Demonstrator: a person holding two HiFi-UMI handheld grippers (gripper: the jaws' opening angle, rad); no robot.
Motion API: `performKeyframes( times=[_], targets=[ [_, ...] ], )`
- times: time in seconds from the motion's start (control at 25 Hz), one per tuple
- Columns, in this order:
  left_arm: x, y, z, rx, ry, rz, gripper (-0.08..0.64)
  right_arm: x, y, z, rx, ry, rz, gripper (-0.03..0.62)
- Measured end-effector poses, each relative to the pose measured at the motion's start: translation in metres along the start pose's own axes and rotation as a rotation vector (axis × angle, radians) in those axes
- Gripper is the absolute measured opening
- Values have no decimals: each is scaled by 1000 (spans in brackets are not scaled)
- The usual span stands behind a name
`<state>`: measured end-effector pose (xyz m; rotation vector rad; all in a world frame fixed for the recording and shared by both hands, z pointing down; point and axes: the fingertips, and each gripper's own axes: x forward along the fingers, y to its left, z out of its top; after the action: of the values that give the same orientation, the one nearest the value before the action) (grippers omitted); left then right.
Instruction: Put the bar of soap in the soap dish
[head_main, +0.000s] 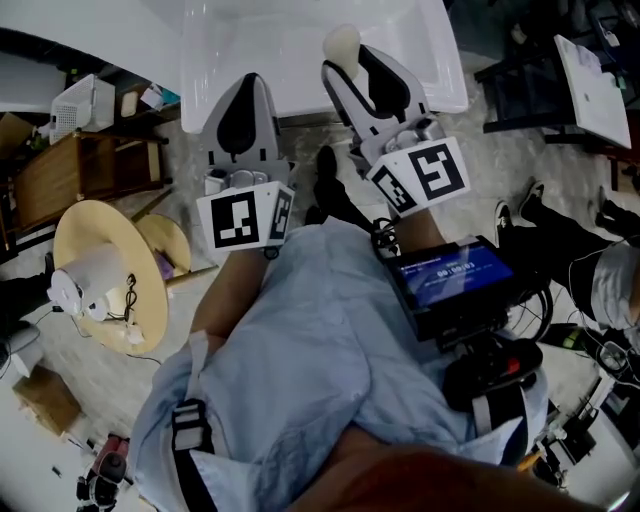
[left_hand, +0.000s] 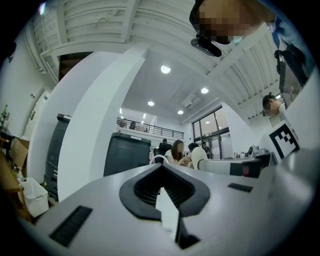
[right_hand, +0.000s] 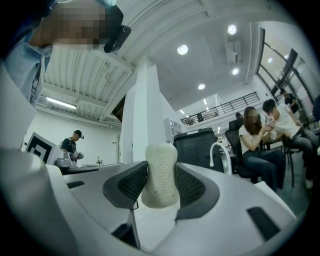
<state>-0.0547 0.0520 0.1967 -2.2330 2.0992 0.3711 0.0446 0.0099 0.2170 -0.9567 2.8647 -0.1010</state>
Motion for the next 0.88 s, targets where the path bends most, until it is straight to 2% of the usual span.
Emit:
performKeyframes(
  times=[0.64,0.88],
  targets=[
    [155,23,-25,46,30,74,8,112,-124,-4,44,29,85,184],
    [175,33,-13,67,-2,103,8,139,-132,8,29,9,121,184]
  ],
)
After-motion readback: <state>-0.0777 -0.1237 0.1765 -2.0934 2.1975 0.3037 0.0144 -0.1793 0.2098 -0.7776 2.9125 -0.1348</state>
